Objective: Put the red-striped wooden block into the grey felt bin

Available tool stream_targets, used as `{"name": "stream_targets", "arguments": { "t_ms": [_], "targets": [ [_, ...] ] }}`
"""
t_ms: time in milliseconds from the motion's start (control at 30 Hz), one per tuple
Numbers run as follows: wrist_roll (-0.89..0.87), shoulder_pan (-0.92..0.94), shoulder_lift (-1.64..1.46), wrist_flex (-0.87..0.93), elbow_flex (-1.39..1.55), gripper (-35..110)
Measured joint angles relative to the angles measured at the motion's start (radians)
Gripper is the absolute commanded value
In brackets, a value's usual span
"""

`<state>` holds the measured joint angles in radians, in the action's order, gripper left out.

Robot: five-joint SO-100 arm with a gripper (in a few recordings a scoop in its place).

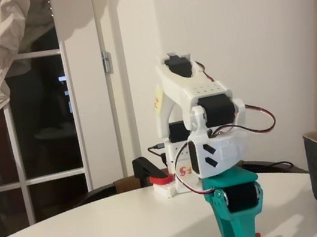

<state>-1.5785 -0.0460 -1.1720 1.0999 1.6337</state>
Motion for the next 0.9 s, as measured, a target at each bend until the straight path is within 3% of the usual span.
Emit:
{"name": "stream_targets", "arguments": {
  "t_ms": [900],
  "targets": [
    [-0.035, 0.149, -0.146, -0.005, 0.020, 2]
  ]
}}
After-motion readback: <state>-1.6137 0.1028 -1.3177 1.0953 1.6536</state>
